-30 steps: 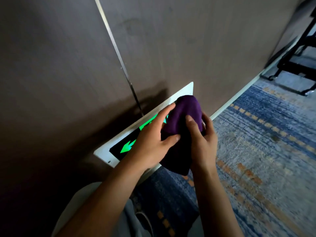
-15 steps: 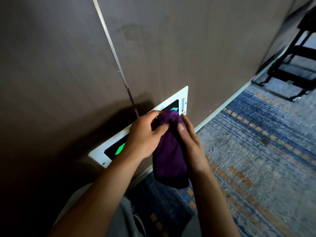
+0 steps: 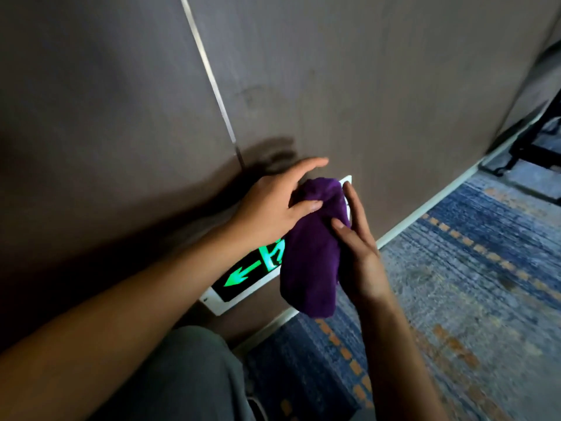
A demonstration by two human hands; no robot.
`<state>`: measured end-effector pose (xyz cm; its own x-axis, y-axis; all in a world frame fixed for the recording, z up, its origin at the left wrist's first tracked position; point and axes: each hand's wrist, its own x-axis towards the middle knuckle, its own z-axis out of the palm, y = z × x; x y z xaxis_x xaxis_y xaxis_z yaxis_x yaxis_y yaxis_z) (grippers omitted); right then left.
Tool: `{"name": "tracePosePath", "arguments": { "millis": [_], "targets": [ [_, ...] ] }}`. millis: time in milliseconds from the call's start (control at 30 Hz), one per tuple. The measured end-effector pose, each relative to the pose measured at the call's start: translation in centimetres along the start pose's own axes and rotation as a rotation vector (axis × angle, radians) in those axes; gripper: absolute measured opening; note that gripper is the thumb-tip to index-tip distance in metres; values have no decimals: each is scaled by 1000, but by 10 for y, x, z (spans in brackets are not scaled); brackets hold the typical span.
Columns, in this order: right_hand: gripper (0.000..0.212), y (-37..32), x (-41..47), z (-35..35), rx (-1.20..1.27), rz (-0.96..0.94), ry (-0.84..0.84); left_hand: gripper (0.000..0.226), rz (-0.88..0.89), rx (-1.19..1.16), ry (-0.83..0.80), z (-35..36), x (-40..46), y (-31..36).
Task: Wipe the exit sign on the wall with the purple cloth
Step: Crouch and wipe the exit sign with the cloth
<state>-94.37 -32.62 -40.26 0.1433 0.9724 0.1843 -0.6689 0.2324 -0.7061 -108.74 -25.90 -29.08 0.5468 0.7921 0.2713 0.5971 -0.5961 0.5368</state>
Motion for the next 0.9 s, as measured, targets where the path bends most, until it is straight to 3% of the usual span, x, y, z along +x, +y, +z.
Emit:
{"name": "tracePosePath", "arguments": {
  "millis": [100, 233, 300, 400, 700, 900],
  "targets": [
    [68, -8, 4, -3, -3, -36, -86, 70, 134, 198, -108, -15, 25, 12],
    [61, -16, 8, -19, -49, -57, 248, 66, 417, 551, -41, -28, 57, 20],
    [49, -15, 12, -31, -95, -87, 364, 68, 584, 932, -19, -32, 69, 19],
    [46, -11, 15, -46, -171, -101, 501, 81, 642, 1404, -107, -31, 78, 17],
    [50, 20, 23, -81, -337, -59, 708, 88, 616, 1686, -128, -26, 85, 18],
    [55, 33, 43, -79, -506, -4, 643, 100, 652, 1690, -118, -29, 93, 22]
  ]
}}
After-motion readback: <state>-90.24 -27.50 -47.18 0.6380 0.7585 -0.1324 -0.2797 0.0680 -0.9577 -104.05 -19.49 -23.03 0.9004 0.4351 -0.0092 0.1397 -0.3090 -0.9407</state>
